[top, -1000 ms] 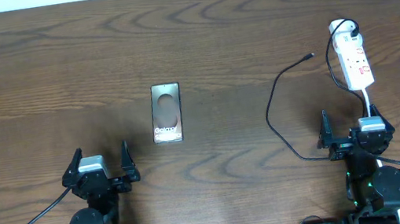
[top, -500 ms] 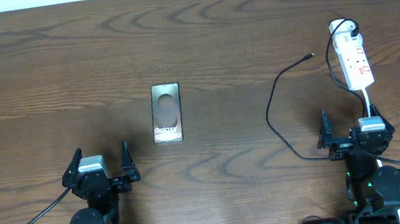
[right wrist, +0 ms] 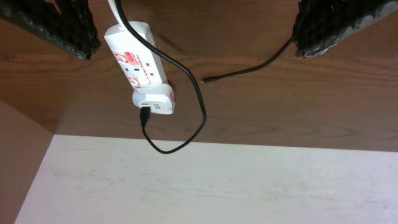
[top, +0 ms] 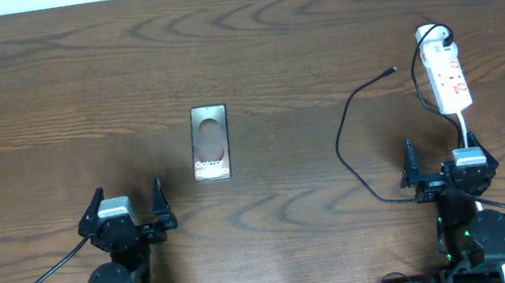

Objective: Plug charger to phone and switch on socket

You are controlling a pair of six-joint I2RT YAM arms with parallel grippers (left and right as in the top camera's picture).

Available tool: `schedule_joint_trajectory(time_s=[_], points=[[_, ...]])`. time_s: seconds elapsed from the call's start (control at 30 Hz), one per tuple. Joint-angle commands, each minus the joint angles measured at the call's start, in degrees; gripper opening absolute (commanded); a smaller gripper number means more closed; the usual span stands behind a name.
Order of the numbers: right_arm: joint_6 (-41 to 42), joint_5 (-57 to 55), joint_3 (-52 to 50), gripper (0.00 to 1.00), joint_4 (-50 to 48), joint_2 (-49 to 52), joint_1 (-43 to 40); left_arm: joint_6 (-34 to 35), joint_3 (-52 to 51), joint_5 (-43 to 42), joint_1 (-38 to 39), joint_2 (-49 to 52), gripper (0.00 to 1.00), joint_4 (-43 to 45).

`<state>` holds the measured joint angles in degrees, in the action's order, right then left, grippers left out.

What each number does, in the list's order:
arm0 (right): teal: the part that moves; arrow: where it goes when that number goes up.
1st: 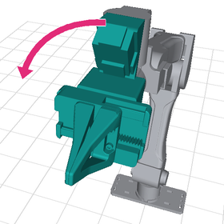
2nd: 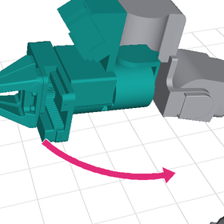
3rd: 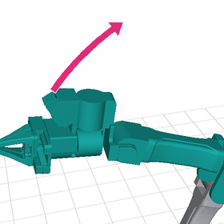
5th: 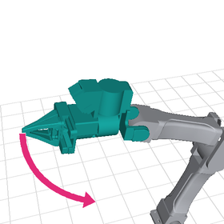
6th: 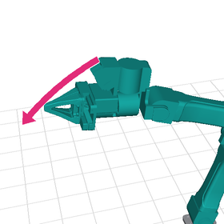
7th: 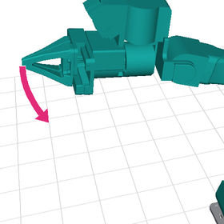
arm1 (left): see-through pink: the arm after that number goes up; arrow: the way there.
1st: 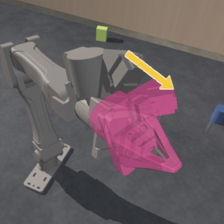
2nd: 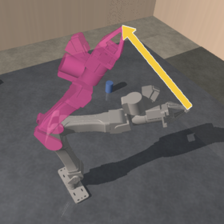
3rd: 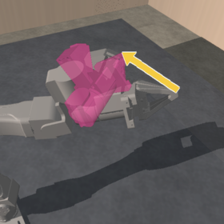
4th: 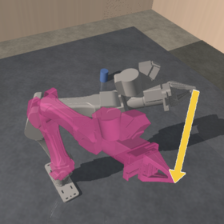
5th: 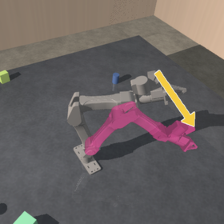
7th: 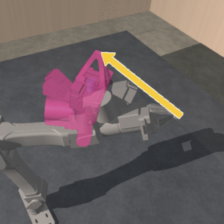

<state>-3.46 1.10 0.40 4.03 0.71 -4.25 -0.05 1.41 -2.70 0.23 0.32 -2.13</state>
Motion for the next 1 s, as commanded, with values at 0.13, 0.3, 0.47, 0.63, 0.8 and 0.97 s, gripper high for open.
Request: schedule_joint_trajectory(time_s=[0.13, 0.3, 0.47, 0.63, 0.8, 0.97], points=[[-0.5, 0.4, -0.1, 0.99, 0.2, -0.4, 0.3, 6.9, 0.2, -4.9, 0.2, -0.1, 0.97, -1.6], [-0.5, 0.4, -0.1, 0.99, 0.2, -0.4, 0.3, 9.0, 2.0, -9.6, 0.2, -0.1, 0.97, -1.6], [-0.5, 0.4, -0.1, 0.99, 0.2, -0.4, 0.3, 9.0, 5.1, -14.8, 0.2, 0.3, 0.97, -2.1], [-0.5, 0.4, -0.1, 0.99, 0.2, -0.4, 0.3, 9.0, 9.5, -16.3, 0.2, 3.3, 0.97, -3.9], [-0.5, 0.4, -0.1, 0.99, 0.2, -0.4, 0.3, 9.0, 15.1, -16.9, 0.2, 9.3, 0.97, -7.1], [-0.5, 0.4, -0.1, 0.99, 0.2, -0.4, 0.3, 9.0, 22.8, -21.1, 0.2, 18.0, 0.97, -11.1]])
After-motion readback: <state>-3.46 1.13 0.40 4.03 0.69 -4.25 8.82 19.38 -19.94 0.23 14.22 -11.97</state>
